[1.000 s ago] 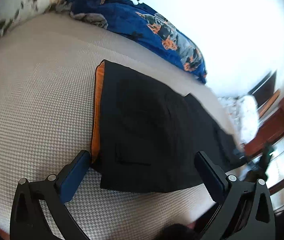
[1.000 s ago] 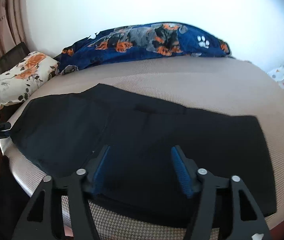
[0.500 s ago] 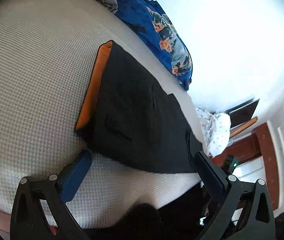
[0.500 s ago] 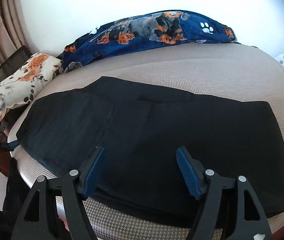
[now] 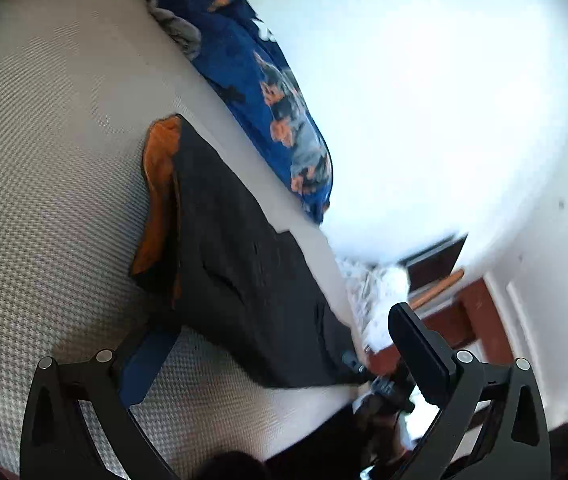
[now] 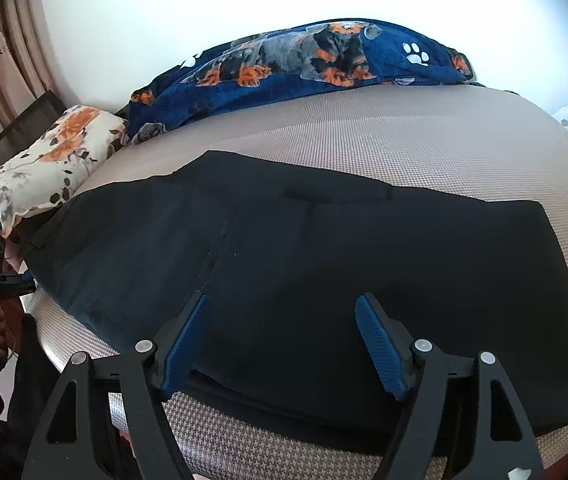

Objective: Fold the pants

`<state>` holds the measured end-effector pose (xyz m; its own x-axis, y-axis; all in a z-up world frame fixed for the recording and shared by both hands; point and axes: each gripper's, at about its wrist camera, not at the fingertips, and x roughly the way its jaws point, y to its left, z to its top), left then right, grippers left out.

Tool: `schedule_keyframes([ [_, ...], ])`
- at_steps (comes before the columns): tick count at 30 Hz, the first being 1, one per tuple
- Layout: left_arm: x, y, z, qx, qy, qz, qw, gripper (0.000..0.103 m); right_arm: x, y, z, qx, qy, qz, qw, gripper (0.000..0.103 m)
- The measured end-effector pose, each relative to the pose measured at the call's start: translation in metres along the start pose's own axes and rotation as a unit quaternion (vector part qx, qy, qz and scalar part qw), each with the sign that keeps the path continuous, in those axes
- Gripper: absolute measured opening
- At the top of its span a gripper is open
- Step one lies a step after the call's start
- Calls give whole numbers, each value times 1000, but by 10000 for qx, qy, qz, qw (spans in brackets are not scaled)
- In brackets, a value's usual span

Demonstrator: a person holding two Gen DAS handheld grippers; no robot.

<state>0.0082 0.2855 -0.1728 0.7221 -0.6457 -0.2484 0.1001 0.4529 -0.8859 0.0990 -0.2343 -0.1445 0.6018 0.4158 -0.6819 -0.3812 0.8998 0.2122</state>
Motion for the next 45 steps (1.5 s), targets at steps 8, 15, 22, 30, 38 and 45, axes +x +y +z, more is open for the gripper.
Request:
schedule_keyframes([
  [8, 45, -31, -18, 849, 608, 927, 9902, 101, 0, 0, 0, 8, -9, 6, 10000, 74],
  [15, 74, -42, -29, 1249, 401, 1943, 9721, 64, 5, 0, 0, 23, 83, -7, 10000, 83],
  [22, 78, -46, -38, 1436, 371, 2656, 9526, 31, 13, 10, -1, -231, 303, -59, 9993, 101],
  [30, 90, -56, -42, 1770, 335, 2986, 9372, 31, 20, 19, 0, -506, 500, -280, 9971, 103],
  [38, 94, -64, -45, 1992, 294, 3188, 9262, 31, 20, 21, -1, -550, 483, -325, 9968, 103],
  [45, 96, -68, -46, 2097, 262, 3282, 9207, 31, 18, 20, -1, -524, 495, -259, 9971, 103],
])
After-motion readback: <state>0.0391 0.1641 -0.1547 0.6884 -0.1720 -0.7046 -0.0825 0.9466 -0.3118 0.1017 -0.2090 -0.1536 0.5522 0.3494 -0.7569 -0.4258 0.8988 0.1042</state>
